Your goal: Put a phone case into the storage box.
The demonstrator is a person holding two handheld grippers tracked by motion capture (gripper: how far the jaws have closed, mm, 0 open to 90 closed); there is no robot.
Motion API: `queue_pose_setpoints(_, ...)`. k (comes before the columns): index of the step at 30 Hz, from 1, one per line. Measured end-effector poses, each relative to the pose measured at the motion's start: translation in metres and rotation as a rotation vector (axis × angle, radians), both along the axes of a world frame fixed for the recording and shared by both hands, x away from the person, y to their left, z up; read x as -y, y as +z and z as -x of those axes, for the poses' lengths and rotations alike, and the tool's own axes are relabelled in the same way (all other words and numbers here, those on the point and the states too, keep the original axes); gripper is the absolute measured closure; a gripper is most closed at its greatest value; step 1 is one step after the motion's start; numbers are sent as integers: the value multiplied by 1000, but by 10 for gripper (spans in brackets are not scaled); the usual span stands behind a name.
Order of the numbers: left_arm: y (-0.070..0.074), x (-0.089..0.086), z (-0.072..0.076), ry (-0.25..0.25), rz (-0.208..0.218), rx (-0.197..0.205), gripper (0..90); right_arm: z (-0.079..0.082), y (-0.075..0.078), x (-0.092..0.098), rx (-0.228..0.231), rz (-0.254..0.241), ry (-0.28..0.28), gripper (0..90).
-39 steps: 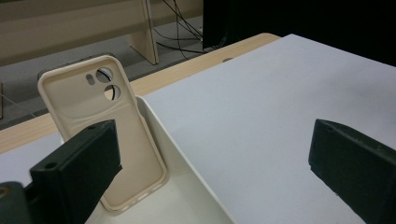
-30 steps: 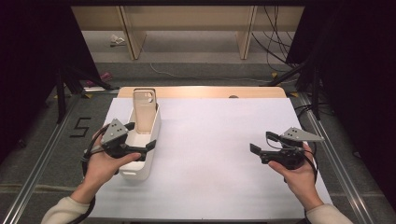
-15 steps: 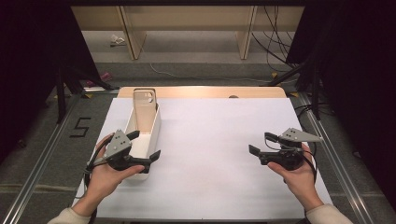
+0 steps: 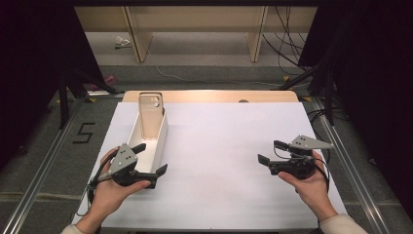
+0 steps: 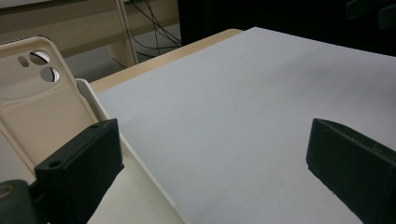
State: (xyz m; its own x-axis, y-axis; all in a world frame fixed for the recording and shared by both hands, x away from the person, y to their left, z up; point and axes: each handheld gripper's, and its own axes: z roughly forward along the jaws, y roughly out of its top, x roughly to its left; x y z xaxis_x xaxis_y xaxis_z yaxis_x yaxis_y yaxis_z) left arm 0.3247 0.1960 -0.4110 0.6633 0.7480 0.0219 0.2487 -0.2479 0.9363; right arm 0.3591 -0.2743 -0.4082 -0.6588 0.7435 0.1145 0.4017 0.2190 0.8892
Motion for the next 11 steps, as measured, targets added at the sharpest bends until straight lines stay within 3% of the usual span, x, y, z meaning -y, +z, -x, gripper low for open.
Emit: queue_pose_setpoints(11,-2,0,1,3,4,0,37,0,-1,-1,-1,-2,1,163)
